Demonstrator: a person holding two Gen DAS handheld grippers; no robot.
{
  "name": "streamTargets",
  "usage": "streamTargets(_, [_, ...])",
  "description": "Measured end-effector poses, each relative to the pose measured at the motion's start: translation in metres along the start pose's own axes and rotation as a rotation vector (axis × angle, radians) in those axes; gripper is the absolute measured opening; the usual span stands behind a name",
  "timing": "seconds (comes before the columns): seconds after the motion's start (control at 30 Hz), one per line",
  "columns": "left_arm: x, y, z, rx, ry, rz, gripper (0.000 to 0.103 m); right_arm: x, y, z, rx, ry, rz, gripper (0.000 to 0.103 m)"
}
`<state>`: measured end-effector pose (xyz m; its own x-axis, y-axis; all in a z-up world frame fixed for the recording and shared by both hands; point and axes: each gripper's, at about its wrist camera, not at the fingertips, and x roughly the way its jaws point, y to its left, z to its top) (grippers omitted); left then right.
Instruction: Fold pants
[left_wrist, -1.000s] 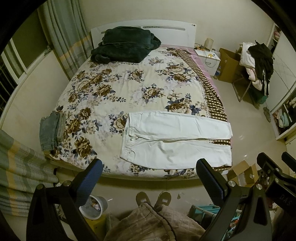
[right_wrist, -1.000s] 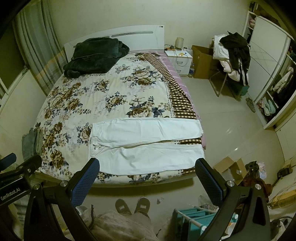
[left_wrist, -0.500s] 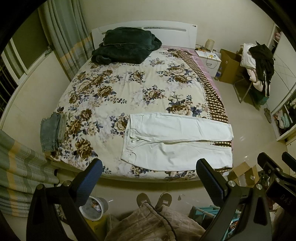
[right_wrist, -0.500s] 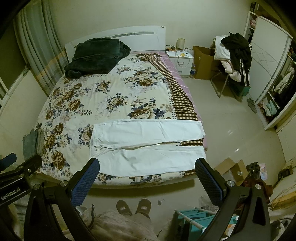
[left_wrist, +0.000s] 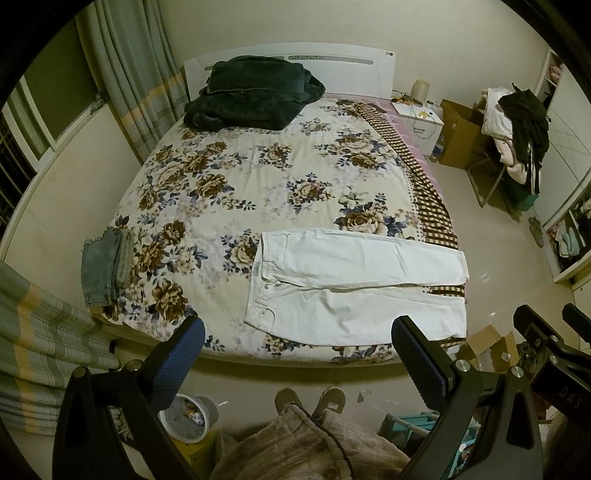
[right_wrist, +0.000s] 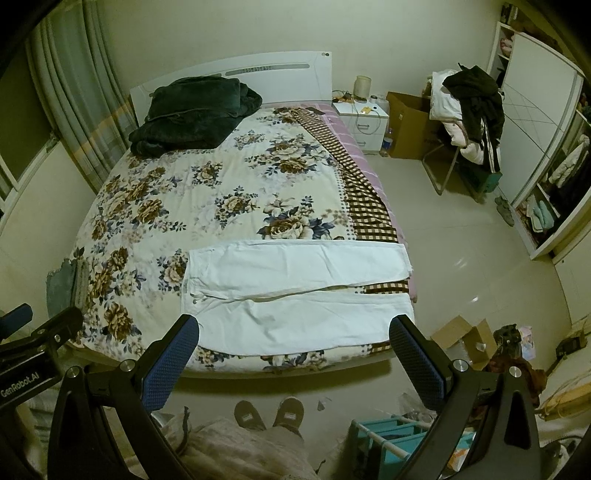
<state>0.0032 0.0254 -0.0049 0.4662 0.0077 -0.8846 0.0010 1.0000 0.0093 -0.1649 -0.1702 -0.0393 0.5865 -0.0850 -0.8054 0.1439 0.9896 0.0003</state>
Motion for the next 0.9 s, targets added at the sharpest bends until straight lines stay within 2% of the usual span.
streamTargets(0.27, [0.000,-0.001,-0.001,0.000,0.001,0.000,0.103,0.000,0.000,-0.001,-0.002,0.000,0.002,0.103])
streamTargets(0.3, [0.001,0.001,-0.001,0.001,0.001,0.000,0.103,0.004,0.020,0.007,-0.003,0.001,0.001,0.103])
streamTargets(0.53, [0.001,-0.001,-0.003,0.000,0.001,-0.002,0.103,0.004,0.036,0.006,-0.001,0.011,0.008,0.103])
streamTargets(0.57, [0.001,0.002,0.010,-0.002,0.004,-0.004,0.103,0.004,0.041,0.007,-0.001,0.013,0.007,0.103])
streamTargets(0.67, [0.005,0.004,0.014,-0.002,-0.007,0.007,0.103,0.008,0.054,0.006,0.006,0.018,-0.002,0.103])
streamTargets(0.77, [0.021,0.015,0.025,-0.011,-0.026,0.034,0.103,0.029,0.060,0.010,0.028,0.019,-0.023,0.103])
streamTargets(0.9, [0.056,0.026,0.044,-0.038,-0.045,0.052,0.103,0.067,0.045,0.030,0.093,0.016,-0.071,0.103])
